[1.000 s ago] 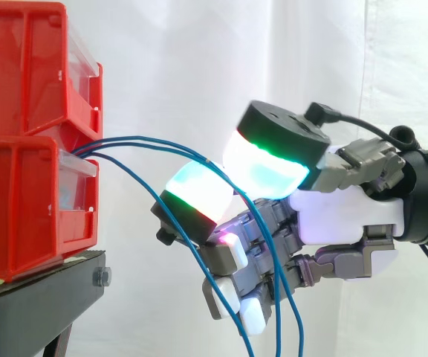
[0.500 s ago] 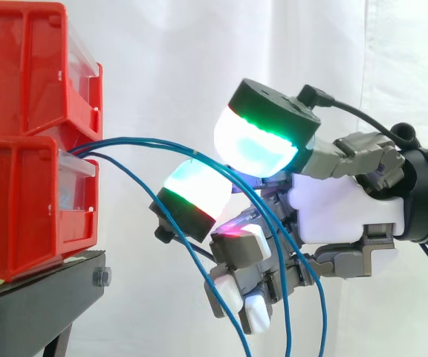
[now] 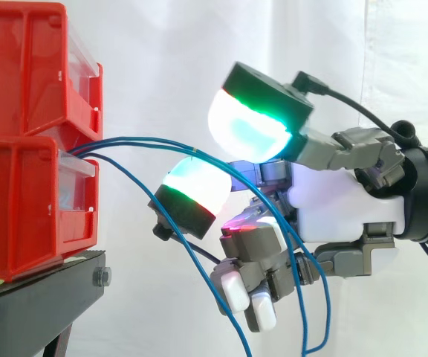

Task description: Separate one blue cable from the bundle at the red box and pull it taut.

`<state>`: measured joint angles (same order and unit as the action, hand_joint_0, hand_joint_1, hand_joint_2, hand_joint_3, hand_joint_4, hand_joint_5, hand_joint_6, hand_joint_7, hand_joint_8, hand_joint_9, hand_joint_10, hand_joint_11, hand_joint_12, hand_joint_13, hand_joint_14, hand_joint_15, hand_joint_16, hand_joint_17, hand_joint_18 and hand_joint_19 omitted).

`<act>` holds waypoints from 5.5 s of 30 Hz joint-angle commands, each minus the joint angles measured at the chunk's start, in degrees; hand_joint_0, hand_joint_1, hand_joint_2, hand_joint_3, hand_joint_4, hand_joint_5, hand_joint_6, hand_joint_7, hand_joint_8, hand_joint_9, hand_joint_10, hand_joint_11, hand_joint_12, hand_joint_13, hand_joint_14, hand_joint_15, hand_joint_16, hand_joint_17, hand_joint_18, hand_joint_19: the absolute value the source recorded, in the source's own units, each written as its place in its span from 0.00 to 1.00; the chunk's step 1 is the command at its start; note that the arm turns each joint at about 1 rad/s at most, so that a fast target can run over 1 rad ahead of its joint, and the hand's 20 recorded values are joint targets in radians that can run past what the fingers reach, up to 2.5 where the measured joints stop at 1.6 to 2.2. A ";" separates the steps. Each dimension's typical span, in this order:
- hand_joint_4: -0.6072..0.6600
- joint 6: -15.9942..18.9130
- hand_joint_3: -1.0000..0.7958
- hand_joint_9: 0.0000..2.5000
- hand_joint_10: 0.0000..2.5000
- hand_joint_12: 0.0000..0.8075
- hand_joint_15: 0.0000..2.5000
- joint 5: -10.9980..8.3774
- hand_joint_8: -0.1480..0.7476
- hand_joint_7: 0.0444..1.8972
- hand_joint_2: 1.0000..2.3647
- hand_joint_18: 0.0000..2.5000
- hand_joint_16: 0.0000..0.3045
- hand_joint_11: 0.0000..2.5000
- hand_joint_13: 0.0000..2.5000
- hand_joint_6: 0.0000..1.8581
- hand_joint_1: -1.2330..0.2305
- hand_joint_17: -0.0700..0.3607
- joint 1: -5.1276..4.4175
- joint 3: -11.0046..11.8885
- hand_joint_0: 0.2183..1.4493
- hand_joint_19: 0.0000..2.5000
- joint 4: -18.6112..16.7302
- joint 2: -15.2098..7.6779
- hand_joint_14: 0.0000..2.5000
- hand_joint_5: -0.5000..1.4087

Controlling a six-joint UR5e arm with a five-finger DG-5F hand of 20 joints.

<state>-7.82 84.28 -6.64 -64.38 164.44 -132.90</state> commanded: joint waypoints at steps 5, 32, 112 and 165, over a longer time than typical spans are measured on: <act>0.50 0.00 0.28 0.48 0.01 0.41 0.25 0.01 0.48 0.61 0.00 0.34 0.12 0.46 0.39 0.41 0.26 0.35 -0.12 -0.04 0.34 0.27 0.00 0.01 0.01 0.19; 0.49 0.00 0.39 0.49 0.01 0.44 0.26 0.01 0.49 0.77 0.01 0.33 0.13 0.43 0.40 0.28 0.44 0.36 -0.12 0.05 0.33 0.29 0.00 0.01 0.01 0.23; 0.51 2.37 0.42 0.45 0.01 0.44 0.26 -0.34 0.49 0.72 0.01 0.33 0.14 0.42 0.38 0.27 0.46 0.38 -0.12 0.05 0.35 0.30 0.00 0.01 0.01 0.22; 0.57 2.37 0.32 0.37 0.01 0.41 0.24 -0.08 0.51 0.62 0.00 0.33 0.15 0.50 0.31 0.48 0.18 0.40 -0.21 0.05 0.39 0.28 0.26 0.01 0.01 0.16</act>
<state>-5.39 84.18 -6.84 -64.33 164.71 -132.89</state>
